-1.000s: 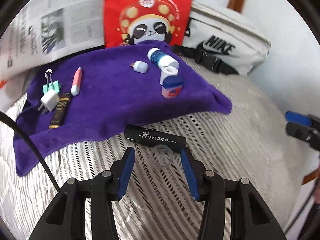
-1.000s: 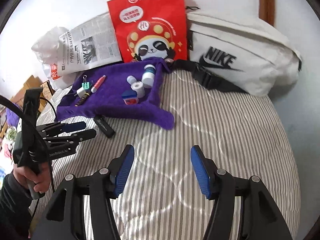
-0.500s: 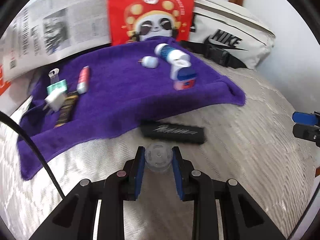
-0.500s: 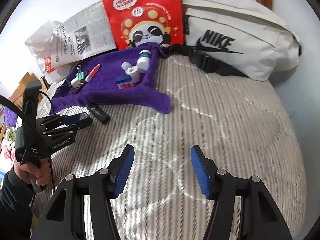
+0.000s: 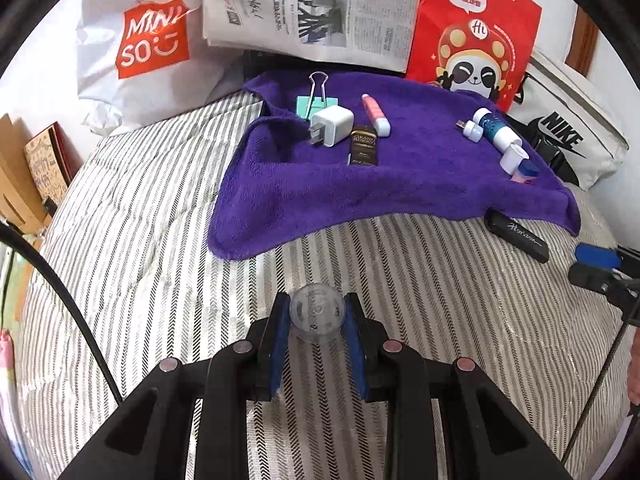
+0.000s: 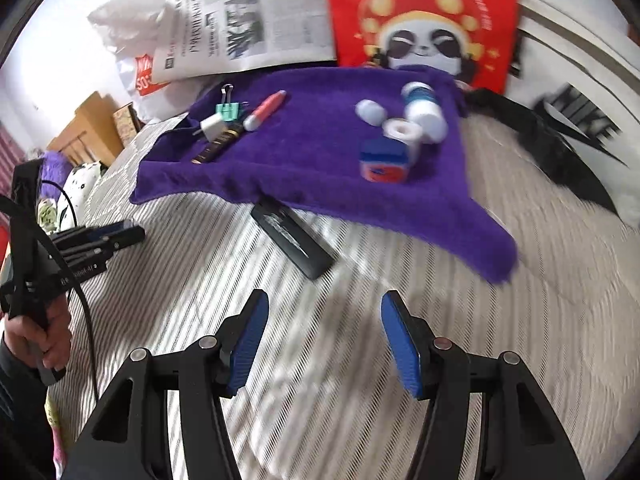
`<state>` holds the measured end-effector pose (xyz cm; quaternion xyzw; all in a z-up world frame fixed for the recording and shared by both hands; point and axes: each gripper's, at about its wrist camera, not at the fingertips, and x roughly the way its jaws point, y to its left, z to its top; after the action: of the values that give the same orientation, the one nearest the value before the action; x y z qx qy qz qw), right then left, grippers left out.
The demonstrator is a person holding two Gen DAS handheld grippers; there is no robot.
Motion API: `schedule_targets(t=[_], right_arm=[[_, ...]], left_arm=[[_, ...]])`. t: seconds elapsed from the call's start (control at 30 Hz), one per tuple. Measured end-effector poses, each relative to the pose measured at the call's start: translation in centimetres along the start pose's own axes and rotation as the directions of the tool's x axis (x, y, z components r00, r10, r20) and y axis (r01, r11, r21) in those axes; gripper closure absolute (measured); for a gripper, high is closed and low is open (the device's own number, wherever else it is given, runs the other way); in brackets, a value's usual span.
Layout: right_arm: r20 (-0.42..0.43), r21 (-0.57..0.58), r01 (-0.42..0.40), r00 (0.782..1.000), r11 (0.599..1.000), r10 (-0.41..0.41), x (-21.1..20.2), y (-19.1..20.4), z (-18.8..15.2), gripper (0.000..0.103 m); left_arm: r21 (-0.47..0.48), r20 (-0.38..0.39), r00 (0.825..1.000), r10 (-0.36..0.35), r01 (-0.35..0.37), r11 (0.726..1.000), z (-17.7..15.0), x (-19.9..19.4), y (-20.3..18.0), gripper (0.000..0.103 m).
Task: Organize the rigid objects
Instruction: 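Grasp the black Horizon case with the right tool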
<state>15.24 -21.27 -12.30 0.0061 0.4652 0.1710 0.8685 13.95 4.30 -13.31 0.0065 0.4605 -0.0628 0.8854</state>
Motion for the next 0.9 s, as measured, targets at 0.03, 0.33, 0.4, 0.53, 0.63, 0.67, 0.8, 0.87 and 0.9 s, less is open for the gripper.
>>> schedule_targets(t=[0.03, 0.33, 0.4, 0.53, 0.63, 0.67, 0.8, 0.87, 0.9], right_arm=[[-0.001, -0.011, 0.014, 1.000, 1.000, -0.014, 0.6, 0.4, 0.3, 0.045], [-0.005, -0.185, 0.022, 1.000, 0.983, -0.023, 3.5, 3.0, 2.2, 0.045], [-0.010, -0.241, 0.025, 1.000, 0.970, -0.029, 4.5, 3.9, 2.5, 0.046], [0.051, -0.331, 0.060, 0.998, 0.942, -0.046, 5.0, 5.2, 2.4, 0.066], [0.008, -0.247, 0.033, 0.999, 0.968, -0.032, 4.8, 4.4, 2.7, 0.076], [-0.010, -0.209, 0.016, 1.000, 0.978, -0.018, 4.6, 3.9, 2.7, 0.076], [-0.061, -0.217, -0.015, 0.998, 0.976, 0.001, 3.6, 4.0, 1.1, 0.080], [-0.049, -0.271, 0.013, 0.998, 0.962, -0.027, 3.3, 4.7, 0.3, 0.080], [-0.037, -0.284, 0.021, 0.999, 0.959, -0.033, 3.2, 4.9, 0.1, 0.080]], left_arm=[[-0.003, 0.002, 1.000, 0.005, -0.005, 1.000, 0.0, 0.1, -0.1, 0.077], [-0.006, 0.050, 0.997, 0.056, -0.055, 0.998, 0.1, 0.7, -1.0, 0.076], [-0.010, 0.051, 0.997, 0.051, -0.051, 0.999, 0.1, 0.7, -0.9, 0.076], [-0.007, 0.051, 0.997, 0.054, -0.053, 0.999, 0.1, 0.7, -0.9, 0.076], [-0.013, 0.051, 0.998, 0.046, -0.046, 0.999, 0.2, 0.7, -0.8, 0.076], [-0.015, 0.052, 0.998, 0.044, -0.043, 0.999, 0.1, 0.7, -0.8, 0.076], [-0.022, 0.053, 0.998, 0.037, -0.035, 0.999, -0.1, 0.7, -0.7, 0.076], [-0.025, 0.054, 0.998, 0.033, -0.032, 0.999, -0.1, 0.7, -0.7, 0.076], [-0.026, 0.054, 0.998, 0.031, -0.030, 0.999, -0.1, 0.7, -0.7, 0.076]])
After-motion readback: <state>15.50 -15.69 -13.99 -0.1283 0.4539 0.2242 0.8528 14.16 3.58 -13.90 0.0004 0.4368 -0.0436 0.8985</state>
